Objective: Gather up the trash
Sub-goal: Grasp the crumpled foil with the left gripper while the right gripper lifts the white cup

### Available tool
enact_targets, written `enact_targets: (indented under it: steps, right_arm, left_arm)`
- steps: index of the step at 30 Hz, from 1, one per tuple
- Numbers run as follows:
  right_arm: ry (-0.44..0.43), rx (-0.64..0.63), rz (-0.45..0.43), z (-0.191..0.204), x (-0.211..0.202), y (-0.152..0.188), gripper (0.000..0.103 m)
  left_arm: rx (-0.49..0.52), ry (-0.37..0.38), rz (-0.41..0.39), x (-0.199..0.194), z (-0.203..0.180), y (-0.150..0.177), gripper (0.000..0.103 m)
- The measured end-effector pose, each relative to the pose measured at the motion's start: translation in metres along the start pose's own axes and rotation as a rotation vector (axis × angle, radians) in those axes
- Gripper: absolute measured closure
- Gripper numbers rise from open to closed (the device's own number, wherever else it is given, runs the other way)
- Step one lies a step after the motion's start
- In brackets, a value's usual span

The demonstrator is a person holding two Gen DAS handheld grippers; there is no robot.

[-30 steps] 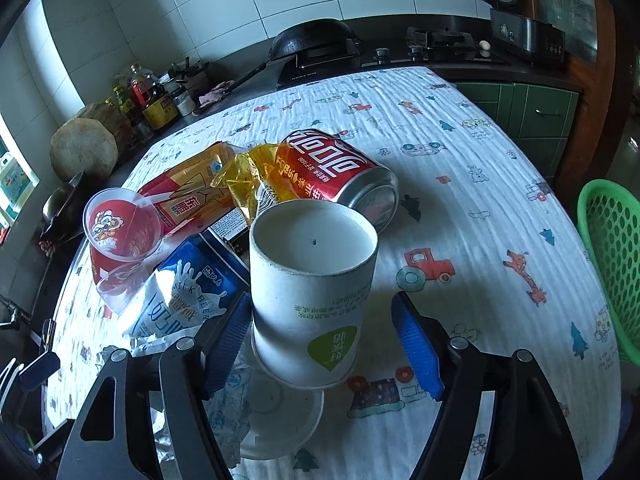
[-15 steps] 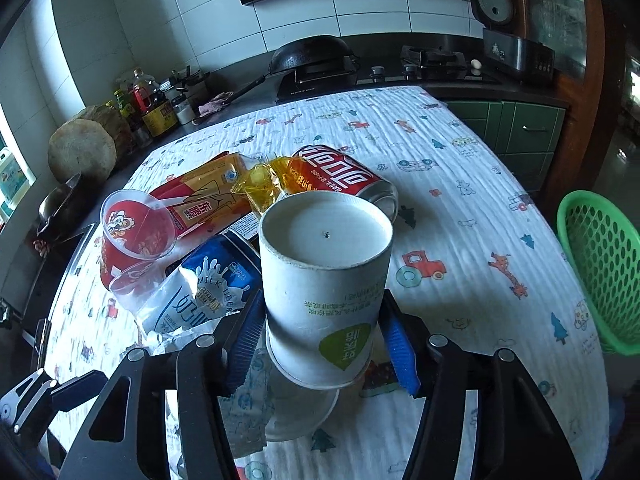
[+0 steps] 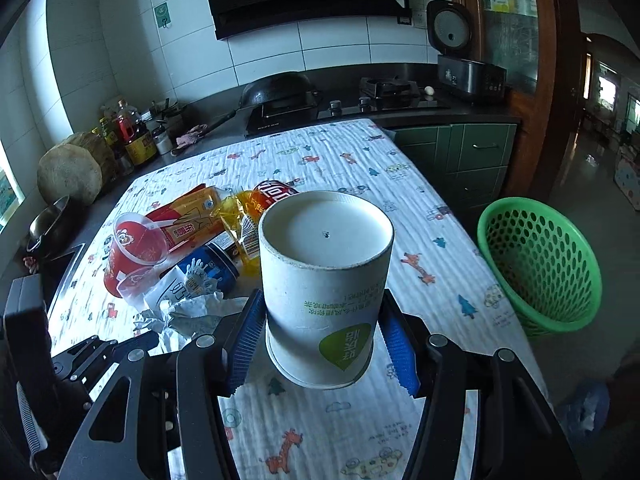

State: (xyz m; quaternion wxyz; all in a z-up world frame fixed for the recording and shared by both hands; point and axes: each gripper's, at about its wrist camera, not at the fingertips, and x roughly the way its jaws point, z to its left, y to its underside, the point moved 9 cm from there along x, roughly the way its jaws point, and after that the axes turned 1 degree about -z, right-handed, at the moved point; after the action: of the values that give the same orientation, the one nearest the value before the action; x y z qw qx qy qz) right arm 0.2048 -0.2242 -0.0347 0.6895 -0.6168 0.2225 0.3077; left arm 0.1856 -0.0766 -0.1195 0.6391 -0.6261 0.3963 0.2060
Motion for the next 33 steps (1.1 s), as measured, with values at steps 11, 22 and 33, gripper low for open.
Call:
enact_targets:
  steps: [11, 22, 33]
  right_arm:
    - [0.047, 0.039, -0.05, -0.035, -0.04, 0.005, 0.047]
    - [0.069, 0.057, -0.075, -0.047, -0.051, -0.002, 0.047]
    - [0.076, 0.027, -0.081, -0.049, -0.043, -0.02, 0.047]
  left_arm:
    - [0.016, 0.014, 0.004, 0.0, -0.008, 0.003, 0.062]
    - [0.013, 0.023, -0.023, -0.009, -0.007, -0.003, 0.069]
    - [0.002, 0.067, -0.081, -0.039, -0.004, -0.013, 0.072]
